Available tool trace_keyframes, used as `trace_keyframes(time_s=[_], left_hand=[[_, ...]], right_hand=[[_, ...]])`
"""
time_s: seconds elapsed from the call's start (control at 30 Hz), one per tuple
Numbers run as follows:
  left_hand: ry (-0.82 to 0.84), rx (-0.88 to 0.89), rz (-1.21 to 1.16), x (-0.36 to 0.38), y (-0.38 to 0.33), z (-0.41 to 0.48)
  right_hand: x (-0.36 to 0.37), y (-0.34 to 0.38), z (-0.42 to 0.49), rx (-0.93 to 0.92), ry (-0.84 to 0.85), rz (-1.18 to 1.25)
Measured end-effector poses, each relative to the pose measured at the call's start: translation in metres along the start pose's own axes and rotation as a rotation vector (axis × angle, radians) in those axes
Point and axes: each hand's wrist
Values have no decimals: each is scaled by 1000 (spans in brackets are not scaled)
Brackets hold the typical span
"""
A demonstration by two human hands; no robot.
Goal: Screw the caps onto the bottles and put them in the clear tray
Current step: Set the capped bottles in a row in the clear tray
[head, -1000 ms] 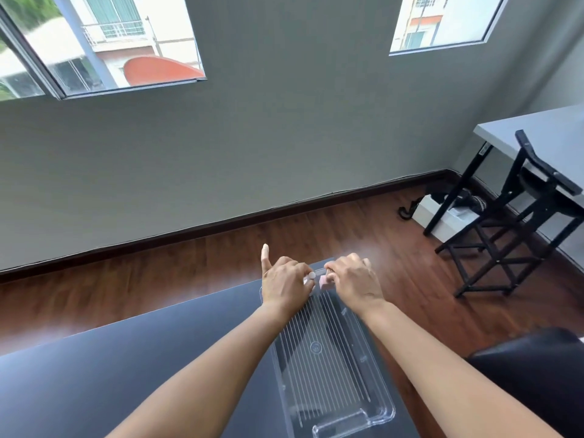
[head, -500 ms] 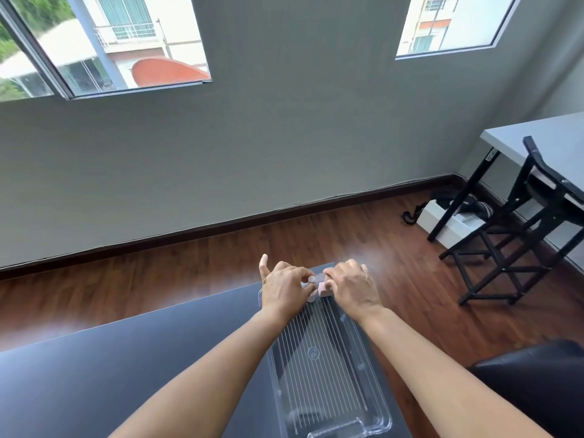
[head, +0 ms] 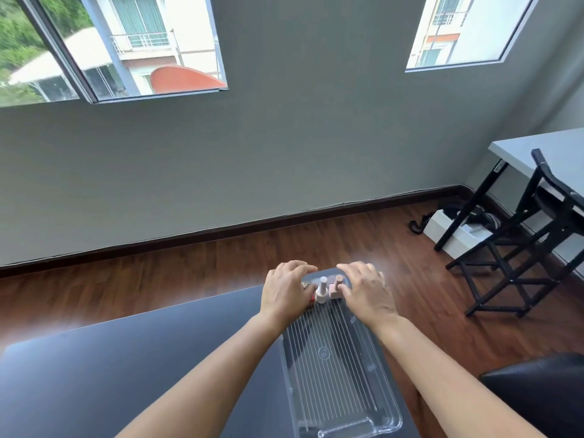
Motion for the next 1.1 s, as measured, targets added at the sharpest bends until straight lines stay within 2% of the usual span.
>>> trace_keyframes(time_s=[0.23,0.4,0.5,0.63,0.77,0.83,0.93,1.1], left_hand=[[-138,-19,-67,-67,47,-51],[-191,-150,-80,-121,101,-102],[-186,-246,-41,-152,145,-138],[-93,-383,12,-180,204,-185],[119,-518,56,-189,250,-227],[232,-545,77,-186,265,-244],[269,-515,57,-173,277,-260],[181,-467,-45,-156,280,-269]], right_hand=[[-17,59,-30,-112,-171,84],[-6,125,-46,-235,-178,138],[11,171,-57,-279,-74,185],[39,218,-72,-294,168,277],[67,257,-90,-314,479,233],[80,273,-99,-327,577,217],[95,292,-111,-331,624,202],[109,314,-124,-326,554,224]])
Point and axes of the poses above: each hand's wrist, its own z-axis towards the middle knuckle, its own x-axis out of the palm, y = z × x, and after that the axes turned 9 degrees about -x, right-handed
